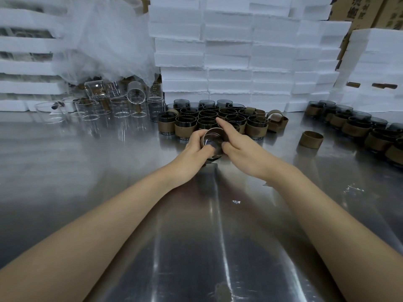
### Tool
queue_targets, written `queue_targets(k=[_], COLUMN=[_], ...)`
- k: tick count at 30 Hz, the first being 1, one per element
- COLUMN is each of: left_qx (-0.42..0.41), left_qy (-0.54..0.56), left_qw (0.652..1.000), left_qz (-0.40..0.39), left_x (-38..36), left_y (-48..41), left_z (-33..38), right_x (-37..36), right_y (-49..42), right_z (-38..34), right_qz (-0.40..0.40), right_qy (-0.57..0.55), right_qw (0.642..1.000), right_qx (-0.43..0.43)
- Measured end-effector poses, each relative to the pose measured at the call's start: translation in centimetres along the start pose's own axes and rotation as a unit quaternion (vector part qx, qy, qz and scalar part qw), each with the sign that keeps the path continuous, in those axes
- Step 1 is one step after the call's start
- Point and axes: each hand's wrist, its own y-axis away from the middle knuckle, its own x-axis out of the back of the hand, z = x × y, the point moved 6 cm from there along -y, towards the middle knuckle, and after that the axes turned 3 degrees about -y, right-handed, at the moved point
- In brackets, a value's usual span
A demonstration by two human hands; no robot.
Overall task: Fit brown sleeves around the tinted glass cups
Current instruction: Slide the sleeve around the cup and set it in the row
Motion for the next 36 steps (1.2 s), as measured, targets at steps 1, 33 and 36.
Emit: queue_targets(k=[1, 33, 36], left_qx=[0.001, 0.005, 0.036], left_qy=[0.009, 0.375, 0.366], left_qw=[1.000, 0.927, 0.929], left_qz=[-0.002, -0.014, -0.044], left_x=[0.0, 0.4, -0.3], left_y=[0.0, -0.1, 0.1], left_z=[0.1, 0.4, 0.4], right_x=[0.0, -1.3, -1.8], right_y=[0.0, -0.1, -0.3], right_z=[0.0, 3.1, 3.1], right_qz=[0.001, -0.036, 0.001], right_qy=[0.004, -0.467, -0.551], right_qw=[1.000, 0.876, 0.826], right_qx=[0.005, -0.111, -0.121])
